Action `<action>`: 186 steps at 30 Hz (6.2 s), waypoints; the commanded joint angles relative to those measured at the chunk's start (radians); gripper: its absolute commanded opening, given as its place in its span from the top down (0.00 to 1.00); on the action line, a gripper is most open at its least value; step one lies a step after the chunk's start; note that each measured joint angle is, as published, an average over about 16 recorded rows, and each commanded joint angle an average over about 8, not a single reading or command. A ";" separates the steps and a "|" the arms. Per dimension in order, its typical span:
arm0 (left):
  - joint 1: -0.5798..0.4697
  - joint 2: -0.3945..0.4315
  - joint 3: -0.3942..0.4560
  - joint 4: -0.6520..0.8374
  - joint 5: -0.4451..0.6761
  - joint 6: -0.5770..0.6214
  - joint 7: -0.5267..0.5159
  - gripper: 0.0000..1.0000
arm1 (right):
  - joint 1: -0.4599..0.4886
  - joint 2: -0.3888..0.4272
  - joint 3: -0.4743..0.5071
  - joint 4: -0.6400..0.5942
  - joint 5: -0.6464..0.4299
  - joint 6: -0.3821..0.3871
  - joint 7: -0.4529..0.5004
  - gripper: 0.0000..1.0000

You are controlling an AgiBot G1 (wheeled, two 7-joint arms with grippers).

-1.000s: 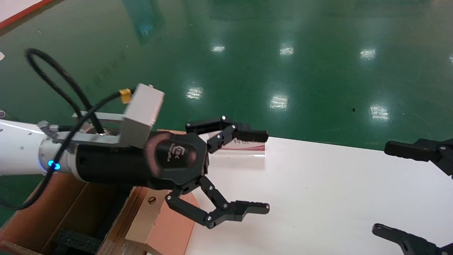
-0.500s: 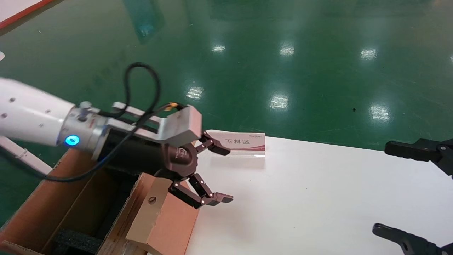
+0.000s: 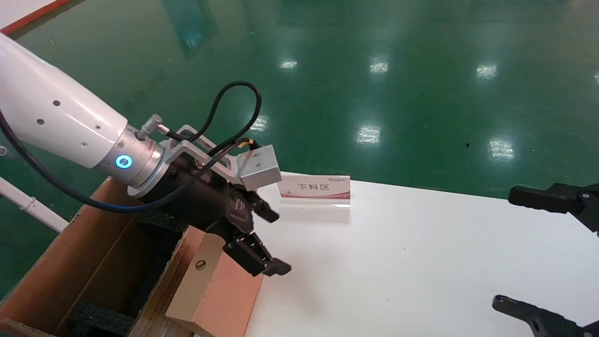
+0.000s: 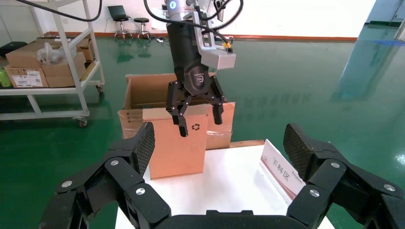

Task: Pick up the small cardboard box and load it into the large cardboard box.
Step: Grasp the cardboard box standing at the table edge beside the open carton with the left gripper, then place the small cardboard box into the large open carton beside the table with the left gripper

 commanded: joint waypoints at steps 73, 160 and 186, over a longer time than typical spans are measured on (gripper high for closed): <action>-0.468 0.164 0.994 -0.001 -0.097 -0.172 -0.450 1.00 | 0.001 0.002 -0.004 0.000 0.003 0.002 -0.002 0.75; -1.029 0.181 1.543 0.393 -0.303 -0.013 -0.007 1.00 | 0.002 0.003 -0.008 -0.001 0.005 0.003 -0.004 0.00; -0.755 0.102 1.605 0.580 -0.329 -0.181 -0.005 1.00 | 0.002 0.004 -0.009 -0.001 0.006 0.004 -0.005 0.00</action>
